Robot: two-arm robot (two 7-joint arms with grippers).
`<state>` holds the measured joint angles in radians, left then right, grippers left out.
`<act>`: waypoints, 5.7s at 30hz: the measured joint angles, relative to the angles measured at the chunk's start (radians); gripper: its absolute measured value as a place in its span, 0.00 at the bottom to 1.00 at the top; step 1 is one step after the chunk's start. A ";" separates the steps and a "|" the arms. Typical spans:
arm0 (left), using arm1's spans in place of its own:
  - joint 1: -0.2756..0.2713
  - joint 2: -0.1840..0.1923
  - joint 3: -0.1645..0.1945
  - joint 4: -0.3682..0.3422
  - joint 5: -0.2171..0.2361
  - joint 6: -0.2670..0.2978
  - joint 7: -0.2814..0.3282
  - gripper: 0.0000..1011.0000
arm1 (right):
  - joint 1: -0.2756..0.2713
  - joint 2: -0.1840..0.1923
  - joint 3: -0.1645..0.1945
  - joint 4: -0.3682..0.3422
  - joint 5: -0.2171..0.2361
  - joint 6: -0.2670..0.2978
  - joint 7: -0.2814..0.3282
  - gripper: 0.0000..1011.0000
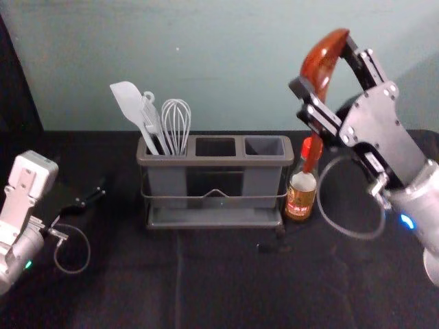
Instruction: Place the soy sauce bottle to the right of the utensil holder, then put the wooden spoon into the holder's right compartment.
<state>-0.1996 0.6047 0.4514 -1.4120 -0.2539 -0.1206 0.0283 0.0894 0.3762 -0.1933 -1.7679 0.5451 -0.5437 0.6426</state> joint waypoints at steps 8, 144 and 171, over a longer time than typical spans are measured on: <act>0.000 0.000 0.000 0.000 0.000 0.000 0.000 1.00 | 0.163 -0.096 -0.050 0.181 -0.026 0.015 -0.038 0.83; 0.000 0.000 0.000 0.000 0.000 0.000 0.000 1.00 | -0.024 -0.135 0.195 0.401 -0.519 0.255 -0.425 0.99; 0.000 0.000 0.000 0.000 0.000 0.000 0.000 1.00 | -0.028 -0.134 0.197 0.395 -0.521 0.256 -0.425 0.99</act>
<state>-0.1995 0.6047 0.4514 -1.4120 -0.2539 -0.1205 0.0283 0.0611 0.2424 0.0041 -1.3724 0.0244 -0.2877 0.2178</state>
